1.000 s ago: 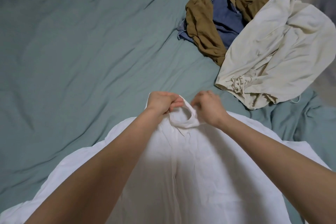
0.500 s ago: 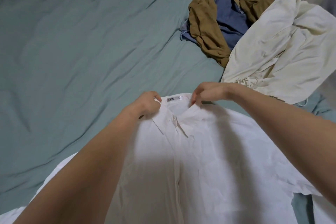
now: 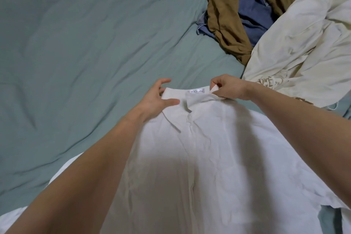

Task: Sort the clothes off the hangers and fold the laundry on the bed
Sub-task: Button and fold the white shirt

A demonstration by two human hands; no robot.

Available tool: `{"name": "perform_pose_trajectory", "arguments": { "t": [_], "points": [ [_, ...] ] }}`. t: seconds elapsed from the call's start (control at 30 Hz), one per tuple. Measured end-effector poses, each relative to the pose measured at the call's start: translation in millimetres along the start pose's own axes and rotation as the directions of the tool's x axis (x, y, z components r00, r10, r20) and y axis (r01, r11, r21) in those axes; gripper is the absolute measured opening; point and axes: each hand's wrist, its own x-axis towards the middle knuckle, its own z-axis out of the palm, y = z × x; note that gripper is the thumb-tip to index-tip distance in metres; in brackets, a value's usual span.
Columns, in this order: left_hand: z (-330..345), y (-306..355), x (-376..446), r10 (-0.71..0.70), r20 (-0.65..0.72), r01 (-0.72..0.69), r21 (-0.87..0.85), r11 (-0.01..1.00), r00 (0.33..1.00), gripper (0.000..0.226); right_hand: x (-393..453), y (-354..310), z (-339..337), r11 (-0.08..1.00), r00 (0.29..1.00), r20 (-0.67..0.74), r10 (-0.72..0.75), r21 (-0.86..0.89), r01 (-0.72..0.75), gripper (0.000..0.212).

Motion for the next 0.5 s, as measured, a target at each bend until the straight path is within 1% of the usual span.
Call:
{"name": "perform_pose_trajectory", "arguments": {
  "t": [0.03, 0.07, 0.1, 0.13, 0.17, 0.2, 0.23, 0.27, 0.3, 0.33, 0.4, 0.43, 0.47, 0.5],
  "points": [
    [0, -3, 2, -0.025, 0.034, 0.024, 0.045, 0.999, 0.999, 0.073, 0, -1, 4, 0.997, 0.998, -0.058, -0.015, -0.076, 0.011, 0.011],
    [0, -5, 5, -0.059, 0.071, 0.045, 0.179, 0.983, 0.996, 0.071, 0, -2, 9, 0.991, 0.994, -0.099, -0.038, -0.13, 0.025, 0.016],
    [-1, -8, 8, -0.098, 0.099, 0.056, 0.361, 0.931, 0.99, 0.062, -1, -3, 14, 0.988, 0.991, -0.116, -0.061, -0.15, 0.043, 0.021],
    [-3, -11, 9, -0.102, 0.089, 0.045, 0.492, 0.869, 0.991, 0.048, -2, -3, 20, 0.99, 0.991, -0.111, -0.068, -0.132, 0.053, 0.025],
    [-3, -15, 10, -0.07, 0.047, 0.034, 0.536, 0.843, 0.996, 0.032, -4, -3, 21, 0.997, 0.994, -0.097, -0.045, -0.073, 0.038, 0.031],
    [-3, -18, 10, -0.03, -0.005, 0.028, 0.506, 0.862, 1.0, 0.021, -8, -3, 20, 1.0, 0.997, -0.071, 0.012, 0.006, -0.012, 0.039],
    [-2, -20, 8, -0.003, -0.054, 0.026, 0.443, 0.896, 0.999, 0.019, -13, -2, 19, 0.995, 0.996, -0.029, 0.08, 0.064, -0.078, 0.047],
    [0, -22, 7, 0.012, -0.085, 0.024, 0.402, 0.915, 0.996, 0.021, -17, 1, 18, 0.991, 0.993, 0.003, 0.118, 0.055, -0.118, 0.052],
    [3, -24, 5, 0.034, -0.103, 0.011, 0.406, 0.914, 0.994, 0.021, -20, 4, 17, 0.994, 0.994, 0.007, 0.107, -0.009, -0.107, 0.056],
    [7, -25, 4, 0.094, -0.127, -0.03, 0.435, 0.9, 0.987, 0.021, -21, 8, 17, 0.995, 0.998, -0.007, 0.068, -0.069, -0.069, 0.06],
    [19, -20, 2, 0.309, -0.156, -0.199, 0.489, 0.85, 0.938, 0.021, -25, 13, 19, 0.996, 0.999, -0.039, -0.026, -0.086, 0.023, 0.068],
    [27, -13, 1, 0.396, -0.132, -0.29, 0.481, 0.827, 0.909, 0.02, -30, 15, 19, 0.998, 0.997, -0.053, -0.051, -0.048, 0.049, 0.07],
    [38, -4, -1, 0.439, -0.073, -0.36, 0.463, 0.81, 0.895, 0.021, -35, 20, 18, 0.999, 0.996, -0.071, -0.044, 0.009, 0.045, 0.069],
    [50, 5, -3, 0.427, 0.002, -0.383, 0.447, 0.809, 0.904, 0.024, -41, 26, 16, 0.996, 0.995, -0.098, -0.011, 0.084, 0.02, 0.065]
  ]
}}
